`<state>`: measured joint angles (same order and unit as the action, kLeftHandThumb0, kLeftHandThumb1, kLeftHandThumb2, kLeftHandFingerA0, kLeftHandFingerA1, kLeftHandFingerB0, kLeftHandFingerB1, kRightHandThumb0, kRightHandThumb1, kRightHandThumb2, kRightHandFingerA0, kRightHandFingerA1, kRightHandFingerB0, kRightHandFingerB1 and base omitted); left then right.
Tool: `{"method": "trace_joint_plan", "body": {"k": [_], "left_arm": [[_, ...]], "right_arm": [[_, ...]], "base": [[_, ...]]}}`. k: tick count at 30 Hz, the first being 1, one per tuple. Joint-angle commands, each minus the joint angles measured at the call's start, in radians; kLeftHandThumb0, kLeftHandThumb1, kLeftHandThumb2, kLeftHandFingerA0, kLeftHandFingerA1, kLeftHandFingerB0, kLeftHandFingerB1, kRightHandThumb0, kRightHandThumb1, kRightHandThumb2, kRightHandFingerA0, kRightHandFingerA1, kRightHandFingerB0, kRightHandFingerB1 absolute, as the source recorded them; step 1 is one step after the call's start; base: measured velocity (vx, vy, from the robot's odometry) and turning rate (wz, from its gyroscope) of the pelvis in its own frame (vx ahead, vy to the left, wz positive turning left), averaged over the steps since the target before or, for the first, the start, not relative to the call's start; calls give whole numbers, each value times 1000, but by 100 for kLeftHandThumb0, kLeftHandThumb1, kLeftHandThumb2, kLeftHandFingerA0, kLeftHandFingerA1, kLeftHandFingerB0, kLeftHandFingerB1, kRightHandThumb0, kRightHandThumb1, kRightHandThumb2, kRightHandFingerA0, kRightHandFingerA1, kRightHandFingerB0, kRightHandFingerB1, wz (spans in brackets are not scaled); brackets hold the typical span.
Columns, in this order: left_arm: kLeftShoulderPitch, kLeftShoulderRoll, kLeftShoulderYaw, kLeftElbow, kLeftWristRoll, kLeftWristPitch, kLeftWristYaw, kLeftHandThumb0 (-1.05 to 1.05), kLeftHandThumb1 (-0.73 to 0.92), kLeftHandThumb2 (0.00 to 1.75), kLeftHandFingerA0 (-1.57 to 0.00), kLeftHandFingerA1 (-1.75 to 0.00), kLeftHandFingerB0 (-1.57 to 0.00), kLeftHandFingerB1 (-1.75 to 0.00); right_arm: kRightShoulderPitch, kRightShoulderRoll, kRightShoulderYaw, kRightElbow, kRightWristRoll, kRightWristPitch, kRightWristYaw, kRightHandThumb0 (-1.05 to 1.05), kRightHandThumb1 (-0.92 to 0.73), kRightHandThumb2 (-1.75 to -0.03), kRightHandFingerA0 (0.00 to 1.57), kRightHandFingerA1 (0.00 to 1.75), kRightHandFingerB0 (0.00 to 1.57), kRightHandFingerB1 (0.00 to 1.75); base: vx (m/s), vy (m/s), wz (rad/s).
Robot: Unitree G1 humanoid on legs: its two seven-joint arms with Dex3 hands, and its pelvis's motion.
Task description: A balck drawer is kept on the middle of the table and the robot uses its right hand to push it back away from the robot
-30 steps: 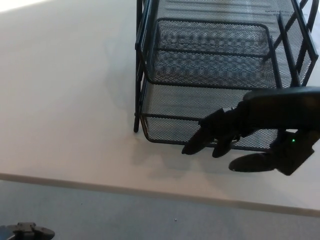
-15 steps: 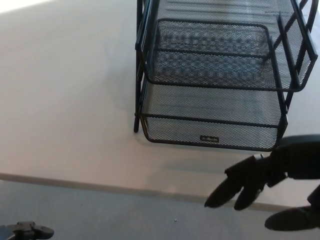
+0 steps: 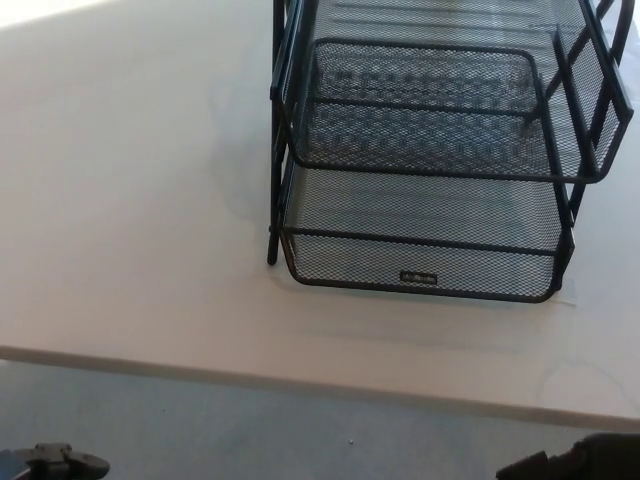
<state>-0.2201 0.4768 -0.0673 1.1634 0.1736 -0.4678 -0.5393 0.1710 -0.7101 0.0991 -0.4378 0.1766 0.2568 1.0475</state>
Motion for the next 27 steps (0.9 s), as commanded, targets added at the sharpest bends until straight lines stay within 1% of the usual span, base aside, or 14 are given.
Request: {"method": "trace_joint_plan", "body": {"k": [1, 2, 3, 4, 5, 7, 12, 13, 18, 19, 20, 24, 25, 27], "left_arm": [[4, 24, -2, 7, 3, -19, 8, -72, 67, 104, -37, -51, -22, -43], [4, 24, -1, 5, 2, -19, 5, -72, 67, 104, -37, -51, -22, -43], [6, 24, 0, 2, 0, -18, 4, -73, 81, 65, -45, -35, -39, -34], [7, 25, 2, -1, -2, -17, 2, -73, 81, 65, -45, -35, -39, -34], [9, 25, 1, 0, -1, -20, 4, -76, 76, 68, -43, -37, -37, -34], [9, 25, 1, 1, -1, -23, 5, -73, 81, 65, -45, -35, -40, -34], [14, 23, -3, 3, 6, -22, 16, -73, 81, 65, -45, -35, -41, -34], [13, 23, -2, 5, 5, -18, 13, -73, 80, 65, -45, -35, -40, -34], [13, 24, -8, 6, 11, -16, 13, -73, 81, 65, -44, -35, -39, -34], [12, 23, -8, 7, 10, -15, 12, -73, 81, 65, -44, -35, -39, -34], [12, 24, -7, 5, 8, -15, 6, -76, 75, 68, -43, -37, -36, -35], [12, 27, -13, 2, 14, -19, 8, -76, 75, 68, -43, -37, -37, -35], [12, 27, -14, 2, 14, -18, 8, -73, 82, 65, -44, -35, -39, -34], [12, 26, -11, 2, 10, -14, 6, -72, 81, 65, -45, -36, -39, -34]], "right_arm": [[158, 80, 27, 224, -133, -211, -183, -71, -92, -68, 44, 37, 32, 33], [163, 87, 28, 245, -140, -224, -194, -71, -92, -68, 44, 37, 32, 33], [163, 98, 31, 274, -150, -232, -212, -68, -91, -68, 45, 38, 33, 34], [164, 113, 36, 312, -163, -244, -234, -68, -91, -68, 45, 38, 33, 34], [157, 128, 45, 365, -182, -261, -259, -68, -91, -67, 46, 38, 33, 34], [150, 140, 51, 409, -199, -286, -280, -66, -91, -67, 47, 39, 34, 34], [92, 197, 68, 599, -251, -343, -384, -65, -88, -67, 51, 40, 38, 35], [77, 211, 70, 638, -267, -348, -419, -57, -69, -107, 48, 58, 26, 47], [12, 259, 99, 764, -353, -351, -562, -60, -69, -106, 52, 58, 26, 46], [9, 260, 101, 768, -357, -349, -568, -60, -69, -106, 52, 58, 26, 46], [-5, 269, 102, 795, -350, -353, -568, -56, -68, -105, 50, 59, 26, 47], [-48, 283, 107, 876, -347, -379, -580, -57, -68, -105, 51, 59, 28, 48], [-56, 287, 107, 890, -347, -383, -583, -57, -68, -105, 51, 59, 28, 47], [-66, 296, 107, 911, -343, -386, -587, -51, -65, -105, 54, 61, 30, 50]], "base": [[0, 0, 0], [0, 0, 0], [0, 0, 0], [0, 0, 0], [0, 0, 0], [0, 0, 0], [0, 0, 0], [0, 0, 0], [0, 0, 0], [0, 0, 0], [0, 0, 0], [0, 0, 0], [0, 0, 0], [0, 0, 0]]}}
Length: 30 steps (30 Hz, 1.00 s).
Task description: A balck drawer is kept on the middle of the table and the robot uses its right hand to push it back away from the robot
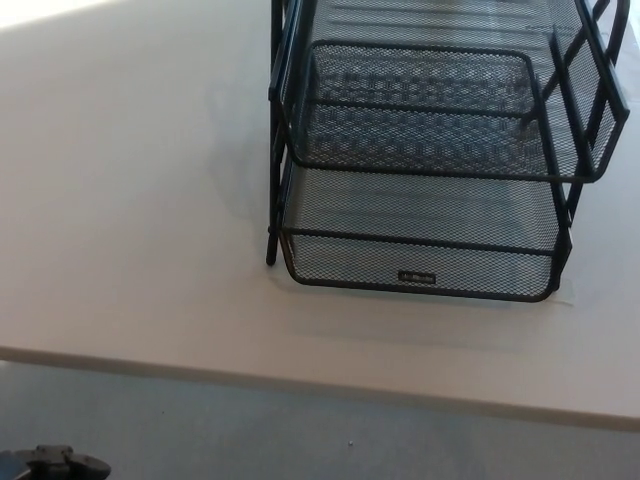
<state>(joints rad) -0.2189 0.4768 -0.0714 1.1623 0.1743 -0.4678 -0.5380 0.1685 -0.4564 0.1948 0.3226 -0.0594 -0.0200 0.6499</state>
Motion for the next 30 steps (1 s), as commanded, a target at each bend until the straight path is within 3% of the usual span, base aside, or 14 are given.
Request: {"method": "trace_joint_plan", "body": {"k": [1, 4, 5, 8, 9, 12, 13, 14, 17, 18, 30], "left_arm": [[11, 25, -6, 4, 8, -11, 5, -72, 81, 65, -45, -35, -39, -34], [10, 25, -9, 6, 12, -6, 10, -77, 76, 68, -43, -36, -37, -34], [9, 26, -12, 7, 16, -5, 14, -77, 75, 68, -43, -37, -37, -34], [7, 27, -16, 9, 20, -4, 22, -74, 81, 65, -45, -35, -40, -34], [7, 26, -16, 10, 17, -1, 21, -78, 74, 67, -43, -36, -37, -34], [18, 27, -21, 8, 18, -8, 25, -78, 75, 68, -43, -36, -37, -34], [17, 27, -21, 12, 16, -8, 19, -73, 65, 103, -36, -50, -21, -42], [17, 26, -17, 14, 8, -8, 12, -77, 73, 67, -43, -37, -37, -35], [17, 23, -14, 19, 3, -6, 5, -78, 73, 68, -43, -37, -36, -35], [18, 23, -14, 17, 3, -7, 6, -74, 79, 65, -45, -36, -39, -34], [21, 26, -33, 9, 16, -8, 11, -73, 80, 65, -48, -37, -41, -35]], "right_arm": [[-69, 46, 11, 161, -105, -107, -191, -62, -77, -69, 57, 43, 42, 38], [-79, 52, 14, 198, -111, -127, -202, -59, -83, -65, 59, 41, 48, 37], [-81, 53, 16, 213, -114, -132, -206, -52, -64, -104, 55, 61, 32, 50], [-87, 52, 23, 240, -126, -149, -217, -55, -66, -105, 56, 61, 31, 49], [-89, 51, 28, 252, -134, -151, -225, -61, -83, -65, 60, 41, 48, 37], [-74, 50, 33, 257, -140, -162, -236, -61, -82, -65, 61, 41, 48, 37], [-75, 48, 39, 264, -147, -171, -239, -61, -83, -65, 61, 40, 47, 37], [-76, 46, 44, 269, -151, -178, -240, -61, -83, -66, 60, 41, 47, 37], [-73, 45, 47, 269, -149, -178, -235, -64, -74, -70, 58, 44, 44, 39], [-71, 44, 47, 267, -146, -181, -232, -52, -63, -104, 55, 61, 31, 50], [-60, 38, 57, 255, -149, -172, -214, -56, -65, -103, 55, 61, 31, 49]], "base": [[0, 0, 0], [0, 0, 0], [0, 0, 0], [0, 0, 0], [0, 0, 0], [0, 0, 0], [0, 0, 0], [0, 0, 0], [0, 0, 0], [0, 0, 0], [0, 0, 0]]}}
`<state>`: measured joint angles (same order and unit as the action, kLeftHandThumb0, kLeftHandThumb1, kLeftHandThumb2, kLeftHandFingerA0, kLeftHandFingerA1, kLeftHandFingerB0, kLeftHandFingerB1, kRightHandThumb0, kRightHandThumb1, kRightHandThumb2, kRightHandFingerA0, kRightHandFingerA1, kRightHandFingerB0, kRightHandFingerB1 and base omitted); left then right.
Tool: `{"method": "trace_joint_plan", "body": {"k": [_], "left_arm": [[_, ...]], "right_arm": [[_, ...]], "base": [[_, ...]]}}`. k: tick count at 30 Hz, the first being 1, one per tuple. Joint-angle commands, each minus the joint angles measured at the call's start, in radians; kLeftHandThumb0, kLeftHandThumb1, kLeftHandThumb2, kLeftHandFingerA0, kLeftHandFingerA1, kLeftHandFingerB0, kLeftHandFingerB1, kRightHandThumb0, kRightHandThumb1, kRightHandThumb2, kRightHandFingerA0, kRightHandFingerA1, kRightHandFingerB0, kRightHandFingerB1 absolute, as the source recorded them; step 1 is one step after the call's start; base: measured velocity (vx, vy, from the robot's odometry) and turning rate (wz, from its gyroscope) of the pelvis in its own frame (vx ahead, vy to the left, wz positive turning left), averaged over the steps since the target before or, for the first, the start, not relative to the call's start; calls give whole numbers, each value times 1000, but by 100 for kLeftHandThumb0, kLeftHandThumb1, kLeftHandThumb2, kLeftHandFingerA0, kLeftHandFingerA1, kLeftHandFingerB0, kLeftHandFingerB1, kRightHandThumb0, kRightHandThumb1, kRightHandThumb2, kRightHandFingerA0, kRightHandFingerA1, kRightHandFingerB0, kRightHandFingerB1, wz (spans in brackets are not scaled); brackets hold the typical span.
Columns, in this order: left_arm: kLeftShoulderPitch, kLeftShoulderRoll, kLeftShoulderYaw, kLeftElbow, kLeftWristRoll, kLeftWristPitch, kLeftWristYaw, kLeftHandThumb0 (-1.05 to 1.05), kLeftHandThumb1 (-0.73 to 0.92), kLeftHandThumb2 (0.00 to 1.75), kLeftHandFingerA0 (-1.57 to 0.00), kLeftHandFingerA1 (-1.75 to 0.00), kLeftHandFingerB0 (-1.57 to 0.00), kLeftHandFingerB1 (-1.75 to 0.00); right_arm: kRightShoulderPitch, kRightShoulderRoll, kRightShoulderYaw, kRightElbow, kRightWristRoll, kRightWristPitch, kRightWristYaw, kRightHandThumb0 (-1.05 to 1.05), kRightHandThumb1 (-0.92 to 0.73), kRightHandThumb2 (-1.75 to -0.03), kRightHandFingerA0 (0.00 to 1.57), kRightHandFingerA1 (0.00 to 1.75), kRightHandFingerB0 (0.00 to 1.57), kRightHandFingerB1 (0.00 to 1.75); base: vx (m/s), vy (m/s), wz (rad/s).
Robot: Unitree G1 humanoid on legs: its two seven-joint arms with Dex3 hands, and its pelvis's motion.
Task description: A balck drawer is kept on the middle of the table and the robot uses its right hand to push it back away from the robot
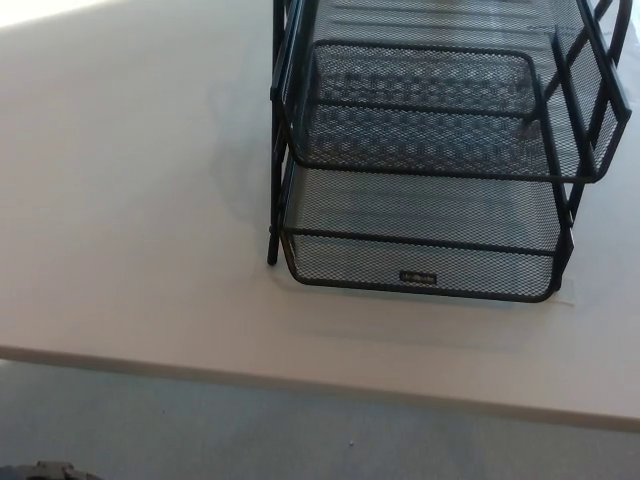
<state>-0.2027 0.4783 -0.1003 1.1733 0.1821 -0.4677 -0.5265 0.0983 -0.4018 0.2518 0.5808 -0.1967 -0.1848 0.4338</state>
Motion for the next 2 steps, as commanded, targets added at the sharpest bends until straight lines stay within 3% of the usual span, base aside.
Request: {"method": "trace_joint_plan", "body": {"k": [1, 2], "left_arm": [[5, 25, -4, -2, 8, -10, -1, -73, 80, 65, -48, -37, -41, -35], [5, 25, -4, -2, 8, -10, -1, -73, 80, 65, -48, -37, -41, -35]], "right_arm": [[10, -16, 0, -1, -12, -7, 1, -56, -65, -103, 55, 61, 31, 49], [10, -16, 0, -1, -12, -7, 1, -56, -65, -103, 55, 61, 31, 49]], "base": [[0, 0, 0], [0, 0, 0]]}}
